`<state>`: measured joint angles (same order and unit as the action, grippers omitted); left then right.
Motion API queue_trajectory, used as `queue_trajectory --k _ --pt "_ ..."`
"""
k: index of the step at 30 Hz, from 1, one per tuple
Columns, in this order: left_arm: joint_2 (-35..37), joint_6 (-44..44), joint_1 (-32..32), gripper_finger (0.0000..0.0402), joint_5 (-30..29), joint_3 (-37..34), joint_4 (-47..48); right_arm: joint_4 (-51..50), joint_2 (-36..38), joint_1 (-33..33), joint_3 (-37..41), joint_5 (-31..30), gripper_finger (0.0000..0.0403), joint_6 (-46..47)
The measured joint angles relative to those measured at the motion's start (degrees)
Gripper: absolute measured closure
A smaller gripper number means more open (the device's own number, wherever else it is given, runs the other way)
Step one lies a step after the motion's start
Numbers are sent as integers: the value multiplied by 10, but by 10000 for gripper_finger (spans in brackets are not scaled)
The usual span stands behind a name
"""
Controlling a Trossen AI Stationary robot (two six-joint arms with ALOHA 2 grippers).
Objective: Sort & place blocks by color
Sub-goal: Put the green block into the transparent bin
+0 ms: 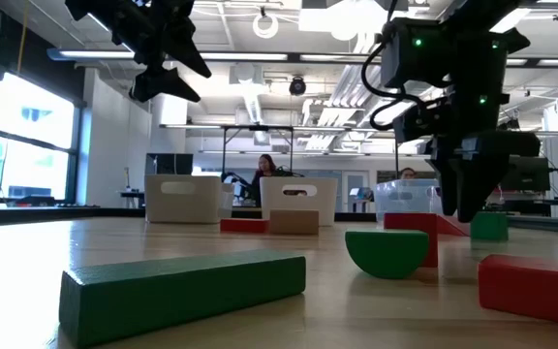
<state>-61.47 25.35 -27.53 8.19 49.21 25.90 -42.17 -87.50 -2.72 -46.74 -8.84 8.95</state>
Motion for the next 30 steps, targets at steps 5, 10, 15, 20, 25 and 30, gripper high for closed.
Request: queue_trajectory --k 5,10,15,20,25,30 --pt "0 0 0 163 0 0 0 -29 0 6 -5 0 194 19" --pt "0 0 0 163 0 0 0 -85 0 6 -45 17 194 69" --pt "0 0 0 163 0 0 0 -109 1 9 -65 46 194 177" --pt "0 0 0 163 0 0 0 -116 1 15 -45 57 194 294" --pt "0 0 0 163 0 0 0 -121 1 22 -45 32 194 325" --pt "0 0 0 163 2 0 0 -132 1 35 -45 34 194 356"
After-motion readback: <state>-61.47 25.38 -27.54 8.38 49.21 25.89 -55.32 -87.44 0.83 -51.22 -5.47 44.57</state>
